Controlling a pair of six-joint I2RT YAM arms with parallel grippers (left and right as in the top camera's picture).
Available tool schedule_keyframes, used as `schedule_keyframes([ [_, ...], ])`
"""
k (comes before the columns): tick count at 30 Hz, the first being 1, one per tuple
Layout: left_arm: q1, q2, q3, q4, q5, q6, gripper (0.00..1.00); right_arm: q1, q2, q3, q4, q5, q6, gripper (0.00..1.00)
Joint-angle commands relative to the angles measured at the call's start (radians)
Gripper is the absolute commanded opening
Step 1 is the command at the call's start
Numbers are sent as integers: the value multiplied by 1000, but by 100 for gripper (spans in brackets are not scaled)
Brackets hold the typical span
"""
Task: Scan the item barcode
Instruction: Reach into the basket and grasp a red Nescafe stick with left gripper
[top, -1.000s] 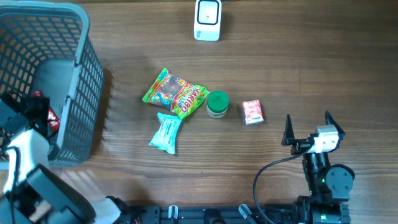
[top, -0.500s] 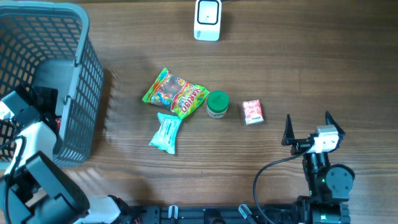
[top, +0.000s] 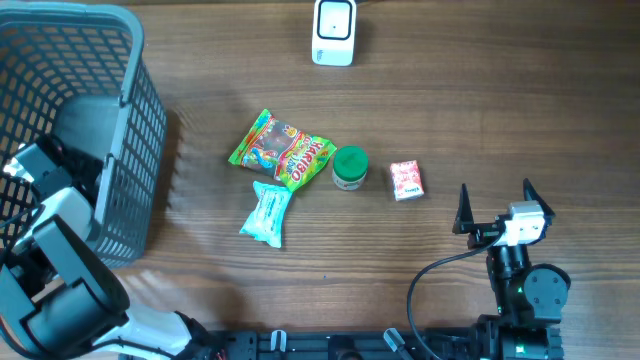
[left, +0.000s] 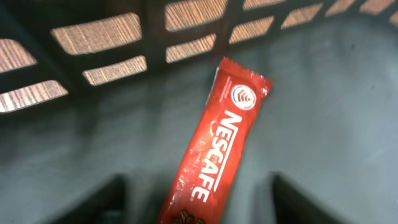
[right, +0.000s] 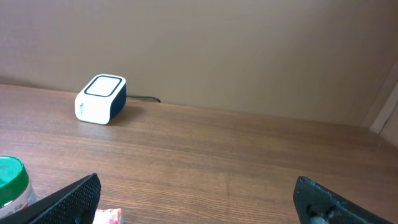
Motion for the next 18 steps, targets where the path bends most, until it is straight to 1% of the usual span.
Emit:
schedule_keyframes([
  [1,-22,53,-17,-31,28,64,10,4,-7,-1,5,17,8,100],
  [2,-22,52,-17,-35,28,63,4,4,-7,-1,5,17,8,100],
  [4,-22,33,-17,-42,28,63,4,4,-7,-1,5,17,8,100],
  [7,-22,-42,-6,-53,28,63,4,4,-7,-1,5,17,8,100],
  [13,-22,-304,109,-137,29,55,4,4,-7,-1,5,17,8,100],
  [15,-22,-401,121,-140,29,53,4,4,-7,-1,5,17,8,100],
  [18,-22,-482,121,-153,29,33,4,4,-7,-1,5,17,8,100],
])
